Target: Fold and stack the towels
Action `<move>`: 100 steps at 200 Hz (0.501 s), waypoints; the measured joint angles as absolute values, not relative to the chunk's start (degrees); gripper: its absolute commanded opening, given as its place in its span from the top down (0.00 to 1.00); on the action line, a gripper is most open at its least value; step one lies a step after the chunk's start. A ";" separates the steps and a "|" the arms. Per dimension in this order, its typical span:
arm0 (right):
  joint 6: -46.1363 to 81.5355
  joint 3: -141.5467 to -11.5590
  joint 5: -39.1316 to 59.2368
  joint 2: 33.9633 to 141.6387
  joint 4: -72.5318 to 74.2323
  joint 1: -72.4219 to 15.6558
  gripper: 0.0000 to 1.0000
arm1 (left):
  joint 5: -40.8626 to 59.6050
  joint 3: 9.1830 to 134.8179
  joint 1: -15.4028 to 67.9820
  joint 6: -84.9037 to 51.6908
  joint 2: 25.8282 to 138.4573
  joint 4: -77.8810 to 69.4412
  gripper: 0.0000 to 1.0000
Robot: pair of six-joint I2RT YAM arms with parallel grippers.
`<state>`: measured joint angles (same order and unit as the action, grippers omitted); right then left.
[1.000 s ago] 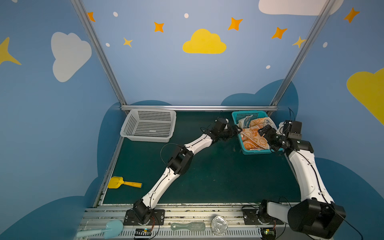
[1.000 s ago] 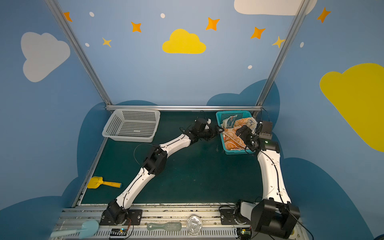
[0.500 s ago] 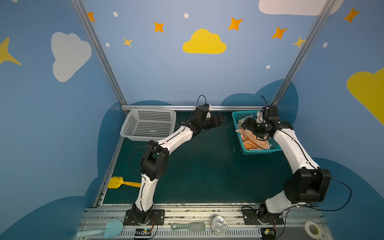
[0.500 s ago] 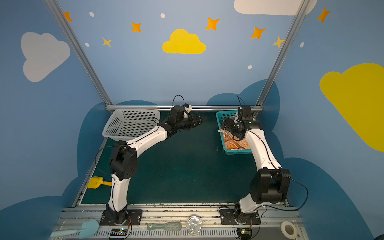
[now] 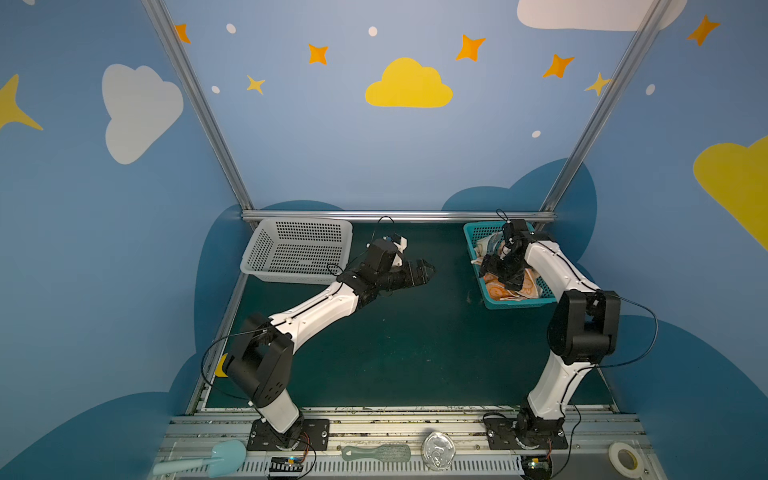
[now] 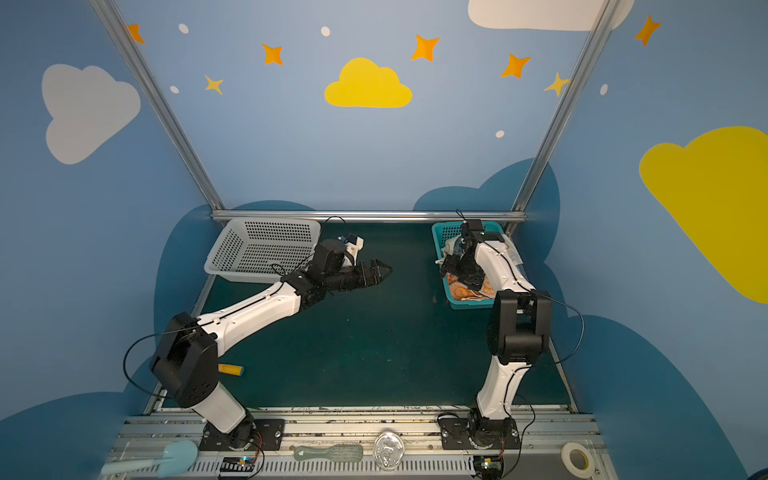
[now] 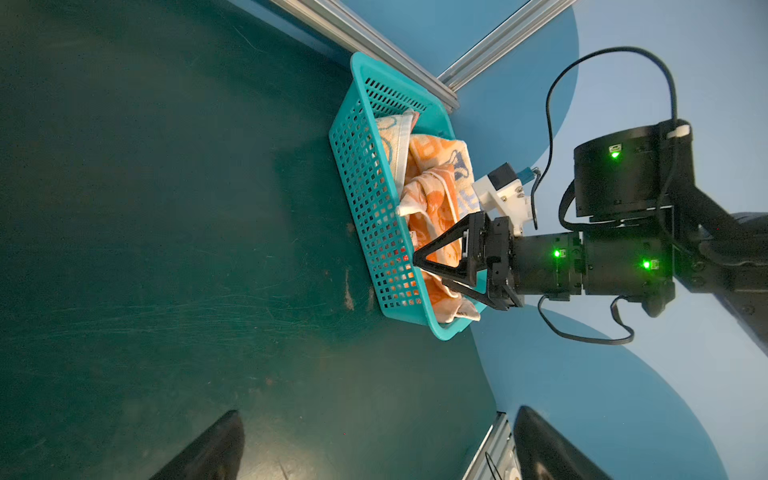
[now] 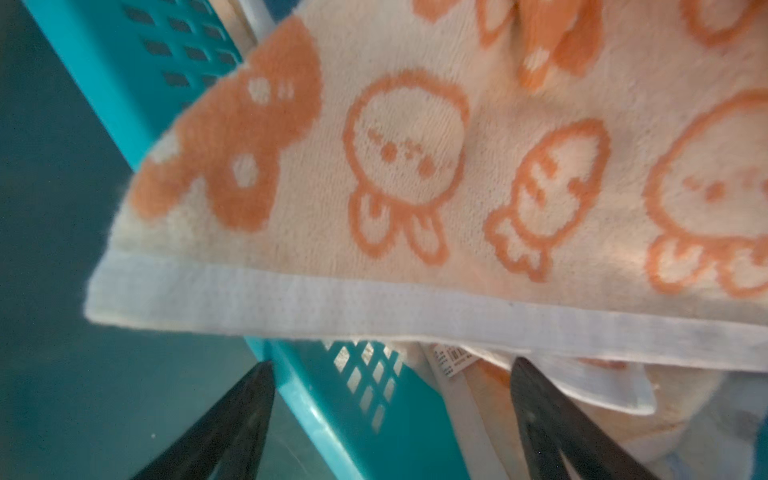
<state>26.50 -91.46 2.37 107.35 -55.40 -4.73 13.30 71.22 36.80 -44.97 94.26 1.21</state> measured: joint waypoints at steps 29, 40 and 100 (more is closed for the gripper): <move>26.41 -91.46 1.50 107.35 -54.92 -5.10 0.22 | 12.58 70.78 37.26 -44.10 92.86 2.50 0.00; 26.13 -91.48 1.34 107.35 -54.76 -5.15 0.22 | 12.16 70.46 37.52 -43.88 92.42 3.05 0.00; 24.99 -90.32 0.47 106.24 -53.71 -5.13 0.19 | 10.46 67.37 38.94 -43.68 91.29 5.37 0.00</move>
